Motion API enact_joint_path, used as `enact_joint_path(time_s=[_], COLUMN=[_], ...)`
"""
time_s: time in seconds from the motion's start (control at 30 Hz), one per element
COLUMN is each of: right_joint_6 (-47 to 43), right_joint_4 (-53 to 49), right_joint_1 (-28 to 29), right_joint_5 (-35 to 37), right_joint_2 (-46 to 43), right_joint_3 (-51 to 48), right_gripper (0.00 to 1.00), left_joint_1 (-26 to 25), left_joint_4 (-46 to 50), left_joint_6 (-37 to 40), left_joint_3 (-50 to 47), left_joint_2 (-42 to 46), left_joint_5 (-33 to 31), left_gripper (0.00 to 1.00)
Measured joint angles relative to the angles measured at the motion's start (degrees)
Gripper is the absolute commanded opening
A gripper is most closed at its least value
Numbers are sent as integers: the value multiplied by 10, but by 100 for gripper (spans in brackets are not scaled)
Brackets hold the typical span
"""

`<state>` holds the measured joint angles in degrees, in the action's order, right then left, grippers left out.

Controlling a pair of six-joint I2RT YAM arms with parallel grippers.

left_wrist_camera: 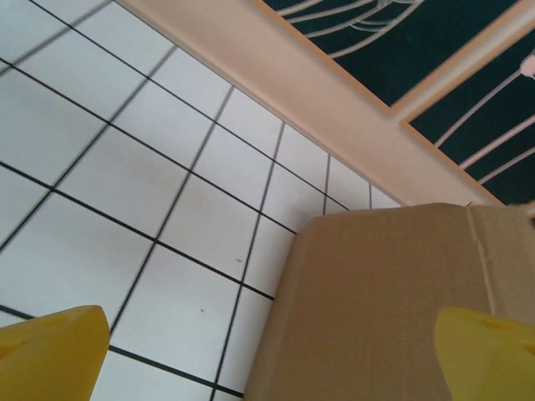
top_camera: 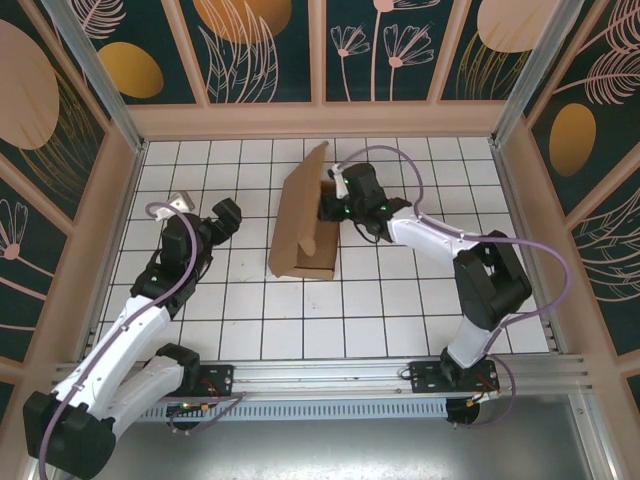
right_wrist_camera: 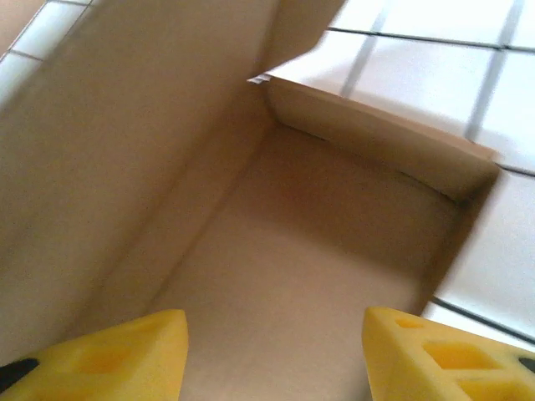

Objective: Fold the paper box

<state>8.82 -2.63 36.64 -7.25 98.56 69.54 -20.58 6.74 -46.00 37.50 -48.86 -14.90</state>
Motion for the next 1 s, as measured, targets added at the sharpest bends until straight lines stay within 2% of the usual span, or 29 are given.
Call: enact_joint_path(time_s=[0.13,0.23,0.4,0.63,0.83,1.0], right_joint_6=[-54,-99,-159,-195,-214,-240], right_joint_4=[-44,-68,-110,-167,-185,-184], right_joint_1=[28,37,35,52,67,50], right_joint_5=[-43,-48,-44,-43,-38,-5], right_joint_2=[57,100,187,290,302,303], right_joint_3=[129,202,281,389,431,436], right_gripper=[66,70,72,73,74,77], left_joint_1=[0,0,0,0,0,0], left_joint_4=[26,38,56,79,77,74], left_joint_6=[-4,-9,-13,3,40,53], left_joint_3=[0,0,-11,-4,29,31], left_joint_2=[41,63,76,87,87,82], left_joint_5=[-28,-36,-37,-47,-31,-32], left_gripper=[99,99,98,98,98,99])
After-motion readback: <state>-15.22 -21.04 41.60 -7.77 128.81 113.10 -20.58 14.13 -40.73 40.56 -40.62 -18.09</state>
